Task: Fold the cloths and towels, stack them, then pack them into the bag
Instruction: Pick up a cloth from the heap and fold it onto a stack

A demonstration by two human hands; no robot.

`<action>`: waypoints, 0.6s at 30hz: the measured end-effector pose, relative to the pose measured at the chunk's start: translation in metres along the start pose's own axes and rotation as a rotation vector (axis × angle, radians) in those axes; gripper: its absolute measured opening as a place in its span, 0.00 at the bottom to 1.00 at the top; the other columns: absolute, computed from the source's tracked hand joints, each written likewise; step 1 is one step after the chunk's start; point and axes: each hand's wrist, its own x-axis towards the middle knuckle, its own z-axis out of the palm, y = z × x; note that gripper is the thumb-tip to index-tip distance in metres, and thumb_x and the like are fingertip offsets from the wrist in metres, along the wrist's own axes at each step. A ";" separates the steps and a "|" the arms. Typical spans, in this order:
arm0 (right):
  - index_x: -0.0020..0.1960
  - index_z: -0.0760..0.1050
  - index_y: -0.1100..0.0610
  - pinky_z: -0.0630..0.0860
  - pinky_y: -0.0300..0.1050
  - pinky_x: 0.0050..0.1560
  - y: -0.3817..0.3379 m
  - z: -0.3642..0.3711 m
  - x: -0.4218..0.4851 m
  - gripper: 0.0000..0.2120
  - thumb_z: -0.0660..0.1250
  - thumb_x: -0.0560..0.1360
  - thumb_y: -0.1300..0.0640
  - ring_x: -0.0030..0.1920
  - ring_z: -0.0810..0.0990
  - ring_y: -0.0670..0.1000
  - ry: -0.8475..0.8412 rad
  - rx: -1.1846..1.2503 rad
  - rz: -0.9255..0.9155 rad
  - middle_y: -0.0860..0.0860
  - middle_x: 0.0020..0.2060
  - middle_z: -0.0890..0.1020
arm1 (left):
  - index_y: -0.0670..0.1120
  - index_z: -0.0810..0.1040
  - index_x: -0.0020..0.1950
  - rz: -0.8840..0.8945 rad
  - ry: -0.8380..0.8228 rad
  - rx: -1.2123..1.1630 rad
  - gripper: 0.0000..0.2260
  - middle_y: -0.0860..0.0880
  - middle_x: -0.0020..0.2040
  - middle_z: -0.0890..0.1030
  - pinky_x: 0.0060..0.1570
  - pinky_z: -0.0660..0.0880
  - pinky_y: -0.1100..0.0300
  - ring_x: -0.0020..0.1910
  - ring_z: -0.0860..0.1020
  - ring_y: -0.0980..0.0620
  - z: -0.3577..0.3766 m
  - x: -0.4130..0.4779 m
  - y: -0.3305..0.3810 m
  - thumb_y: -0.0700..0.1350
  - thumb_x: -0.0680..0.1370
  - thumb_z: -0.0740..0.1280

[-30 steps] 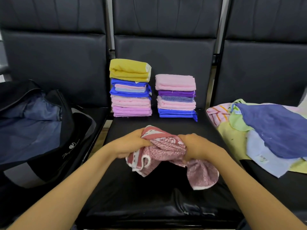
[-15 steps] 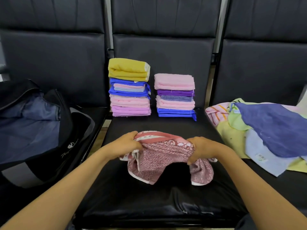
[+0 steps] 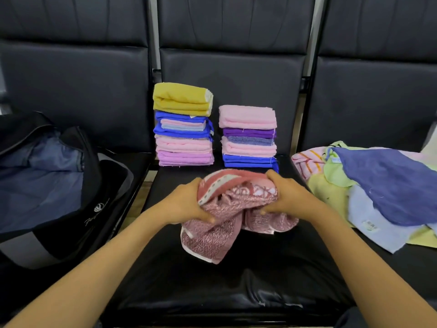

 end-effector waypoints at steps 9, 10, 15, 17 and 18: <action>0.62 0.74 0.51 0.73 0.44 0.48 0.004 0.034 0.002 0.18 0.67 0.72 0.55 0.57 0.78 0.58 -0.235 -0.376 0.171 0.53 0.56 0.79 | 0.48 0.79 0.55 -0.061 -0.105 0.377 0.10 0.47 0.51 0.76 0.53 0.76 0.54 0.51 0.76 0.48 0.028 0.003 -0.026 0.48 0.75 0.66; 0.59 0.75 0.52 0.74 0.45 0.50 0.007 0.034 0.004 0.16 0.65 0.72 0.54 0.56 0.78 0.58 -0.227 -0.340 0.172 0.54 0.55 0.79 | 0.47 0.76 0.57 -0.049 -0.090 0.308 0.11 0.47 0.52 0.77 0.53 0.75 0.55 0.52 0.76 0.48 0.027 0.003 -0.025 0.46 0.75 0.65; 0.57 0.76 0.57 0.73 0.45 0.51 0.012 0.022 0.008 0.13 0.66 0.74 0.52 0.54 0.78 0.56 -0.148 -0.089 0.163 0.53 0.54 0.80 | 0.44 0.66 0.54 -0.105 0.092 -0.037 0.10 0.48 0.46 0.78 0.35 0.74 0.61 0.40 0.78 0.53 0.021 0.004 -0.009 0.40 0.76 0.65; 0.59 0.76 0.55 0.73 0.46 0.52 0.011 0.016 0.006 0.19 0.73 0.71 0.50 0.53 0.78 0.54 -0.081 -0.002 0.141 0.51 0.54 0.81 | 0.44 0.67 0.55 -0.144 0.112 -0.246 0.13 0.44 0.48 0.80 0.42 0.78 0.50 0.43 0.81 0.46 0.017 0.004 -0.003 0.41 0.75 0.68; 0.59 0.76 0.54 0.74 0.46 0.54 0.012 0.012 0.004 0.23 0.76 0.67 0.49 0.52 0.79 0.52 -0.060 0.046 0.144 0.50 0.53 0.81 | 0.45 0.68 0.56 -0.153 0.100 -0.358 0.16 0.43 0.49 0.81 0.45 0.78 0.46 0.44 0.82 0.43 0.014 0.002 0.001 0.41 0.73 0.72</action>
